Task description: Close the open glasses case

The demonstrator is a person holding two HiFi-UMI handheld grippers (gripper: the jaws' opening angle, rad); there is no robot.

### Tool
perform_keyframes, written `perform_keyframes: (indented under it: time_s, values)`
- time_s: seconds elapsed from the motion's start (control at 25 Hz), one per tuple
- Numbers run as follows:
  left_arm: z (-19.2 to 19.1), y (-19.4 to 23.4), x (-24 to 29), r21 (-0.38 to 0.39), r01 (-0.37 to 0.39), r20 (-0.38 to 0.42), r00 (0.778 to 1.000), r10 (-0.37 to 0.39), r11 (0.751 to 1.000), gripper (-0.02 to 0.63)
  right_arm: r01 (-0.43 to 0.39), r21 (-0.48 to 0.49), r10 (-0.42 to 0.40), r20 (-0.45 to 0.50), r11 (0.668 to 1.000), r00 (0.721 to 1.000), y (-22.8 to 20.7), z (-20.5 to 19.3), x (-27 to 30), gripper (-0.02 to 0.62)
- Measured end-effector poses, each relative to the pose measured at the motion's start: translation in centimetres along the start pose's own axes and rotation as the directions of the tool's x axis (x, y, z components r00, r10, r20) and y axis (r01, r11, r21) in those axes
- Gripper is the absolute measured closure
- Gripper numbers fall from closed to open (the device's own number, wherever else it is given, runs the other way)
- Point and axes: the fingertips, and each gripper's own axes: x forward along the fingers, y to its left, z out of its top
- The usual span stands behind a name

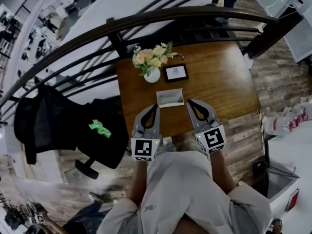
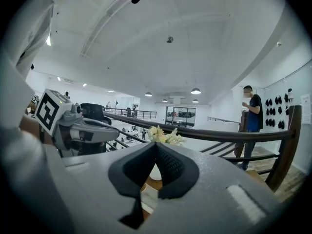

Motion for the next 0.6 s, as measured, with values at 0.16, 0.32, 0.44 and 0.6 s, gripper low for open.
perform_keyframes:
  time_s: [0.16,0.32,0.44,0.6]
  values:
    - [-2.1,0.6,1.4,-0.035,0.021,-0.034,0.999,-0.023,0.999,0.588,-0.002,0.010,0.002,-0.047,1.000,0.999,-0.3,-1.4,1.4,0.592]
    - [-4.2,0.9,2.7,-0.064,0.028,-0.062,0.998,-0.032,0.998,0.588,-0.012,0.012,0.013,-0.087,1.000,0.996,-0.9,-2.9,2.6,0.592]
    - [-5.7,1.1,3.8,-0.082,0.023,-0.083,0.996,-0.030,0.996,0.588,-0.032,0.020,0.034,-0.115,0.999,0.993,-1.5,-4.4,3.7,0.592]
    - [-7.9,1.1,5.3,-0.090,0.005,-0.123,0.992,-0.016,0.996,0.587,-0.076,0.033,0.080,-0.150,0.997,0.985,-2.3,-6.3,5.6,0.592]
